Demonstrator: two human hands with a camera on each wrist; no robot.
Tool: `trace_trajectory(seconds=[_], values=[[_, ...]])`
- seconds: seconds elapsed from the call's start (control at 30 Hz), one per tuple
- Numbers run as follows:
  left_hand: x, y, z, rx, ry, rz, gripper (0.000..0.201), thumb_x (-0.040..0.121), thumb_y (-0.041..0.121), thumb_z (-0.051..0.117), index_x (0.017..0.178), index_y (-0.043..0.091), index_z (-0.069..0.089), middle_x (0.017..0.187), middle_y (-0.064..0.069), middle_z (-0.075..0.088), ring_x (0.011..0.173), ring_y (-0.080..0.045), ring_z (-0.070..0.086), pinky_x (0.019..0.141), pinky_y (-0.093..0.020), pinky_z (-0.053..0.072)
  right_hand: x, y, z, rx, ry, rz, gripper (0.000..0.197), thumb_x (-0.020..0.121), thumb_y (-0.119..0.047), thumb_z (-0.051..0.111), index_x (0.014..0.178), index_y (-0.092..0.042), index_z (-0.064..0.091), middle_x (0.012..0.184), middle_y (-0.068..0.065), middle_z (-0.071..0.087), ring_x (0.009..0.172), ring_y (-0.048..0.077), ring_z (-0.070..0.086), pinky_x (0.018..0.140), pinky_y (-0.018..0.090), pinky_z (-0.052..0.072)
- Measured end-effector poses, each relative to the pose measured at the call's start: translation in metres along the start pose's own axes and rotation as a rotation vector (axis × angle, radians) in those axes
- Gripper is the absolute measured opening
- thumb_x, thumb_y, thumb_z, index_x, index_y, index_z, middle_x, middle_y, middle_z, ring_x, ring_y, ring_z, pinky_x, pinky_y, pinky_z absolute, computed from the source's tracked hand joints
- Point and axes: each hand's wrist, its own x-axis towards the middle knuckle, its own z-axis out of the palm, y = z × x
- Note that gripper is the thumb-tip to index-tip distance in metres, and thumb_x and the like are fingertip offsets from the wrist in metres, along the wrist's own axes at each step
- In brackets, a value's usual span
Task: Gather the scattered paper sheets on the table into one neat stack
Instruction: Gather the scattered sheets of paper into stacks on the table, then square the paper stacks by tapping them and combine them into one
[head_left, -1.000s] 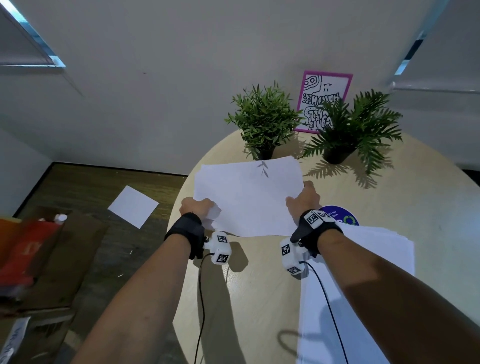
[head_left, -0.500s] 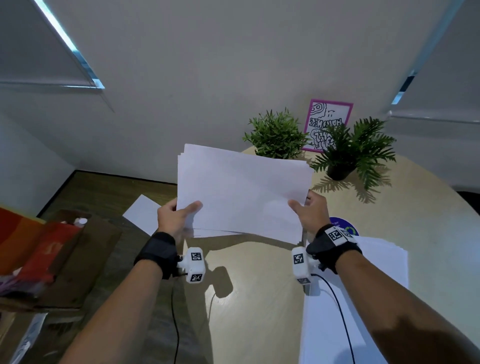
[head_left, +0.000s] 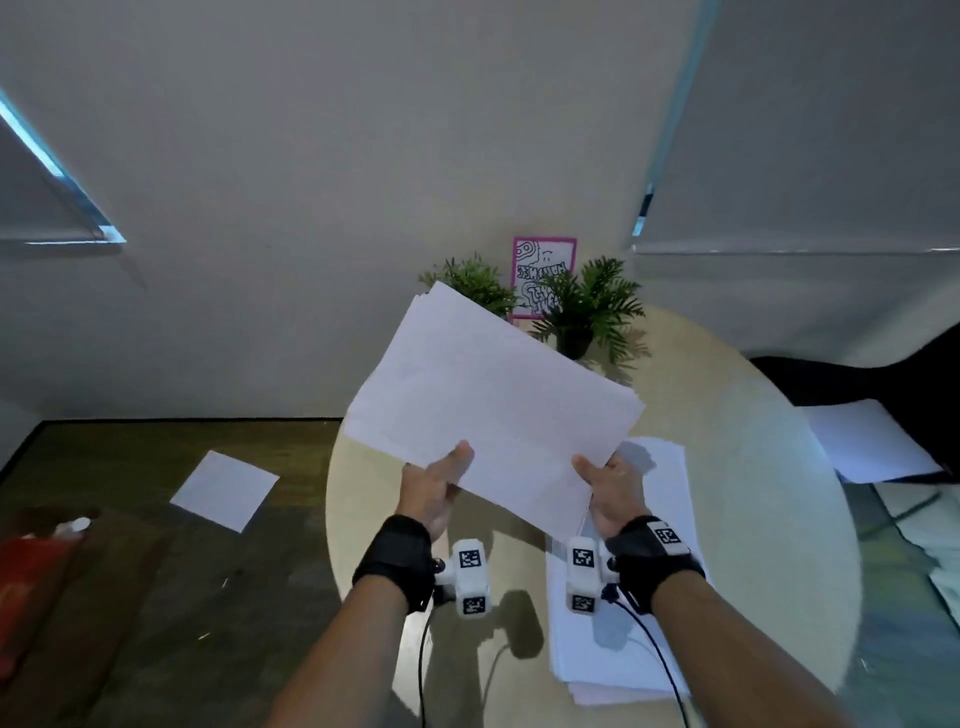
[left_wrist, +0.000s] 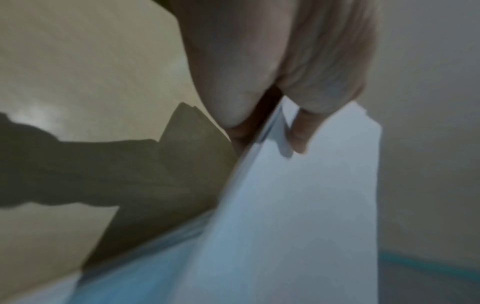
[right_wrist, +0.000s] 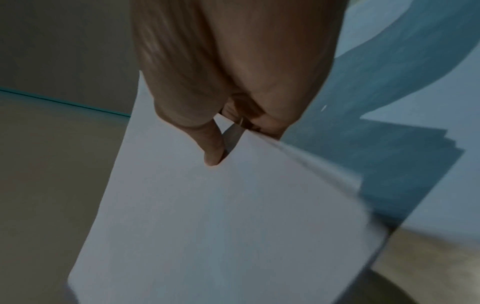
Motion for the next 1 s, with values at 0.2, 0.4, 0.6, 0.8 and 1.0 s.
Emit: trace_trajectory(seconds=[0.2,0.4,0.6,0.8,1.0], values=[[0.005,-0.029,0.051,0.095,0.062,-0.013,0.113,0.081,0.01,0.08,0.154,0.004,-0.006,0.159,-0.017,0.022,0.142,-0.036,0.032,0.113,-0.052,0.033,-0.024,0.009,-0.066,-0.113,-0.025,0.035,0.023,0.086,0.003,0.071,0.107,0.01,0.067,0.104,0.013,0.073,0.096,0.032,0.07,0.08,0.041,0.059],[0.025,-0.049,0.055,0.425,-0.042,-0.03,0.122,0.051,0.038,0.096,0.144,-0.007,0.031,0.143,-0.023,0.046,0.125,-0.035,0.054,0.104,-0.049,0.045,-0.029,-0.011,-0.158,-0.268,-0.058,0.017,0.037,0.079,-0.031,0.083,0.113,-0.029,0.069,0.101,0.0,0.073,0.091,0.018,0.066,0.076,0.038,0.051],[-0.013,-0.085,0.1,0.625,-0.263,-0.044,0.033,0.086,0.003,0.072,0.118,0.005,0.064,0.115,-0.009,0.07,0.11,-0.029,0.065,0.1,-0.044,0.049,-0.031,-0.009,-0.19,-0.54,-0.107,0.054,0.038,0.085,-0.017,0.077,0.119,-0.015,0.062,0.093,0.003,0.072,0.084,0.022,0.066,0.067,0.035,0.053],[-0.003,-0.132,0.105,0.857,-0.04,0.127,0.044,0.081,0.011,0.072,0.123,0.014,0.059,0.12,-0.003,0.067,0.11,-0.025,0.063,0.099,-0.046,0.05,-0.036,-0.011,-0.181,-0.856,-0.008,0.083,0.046,0.095,-0.011,0.062,0.14,-0.01,0.049,0.132,0.013,0.061,0.113,0.027,0.062,0.068,0.02,0.045],[0.002,-0.146,0.111,1.01,0.042,0.14,0.04,0.084,0.012,0.067,0.12,0.009,0.05,0.12,-0.008,0.061,0.102,-0.026,0.058,0.085,-0.031,0.047,-0.033,-0.008,-0.173,-1.039,0.007,0.07,0.048,0.099,-0.016,0.056,0.145,-0.011,0.044,0.136,0.009,0.058,0.117,0.024,0.059,0.071,0.012,0.035]])
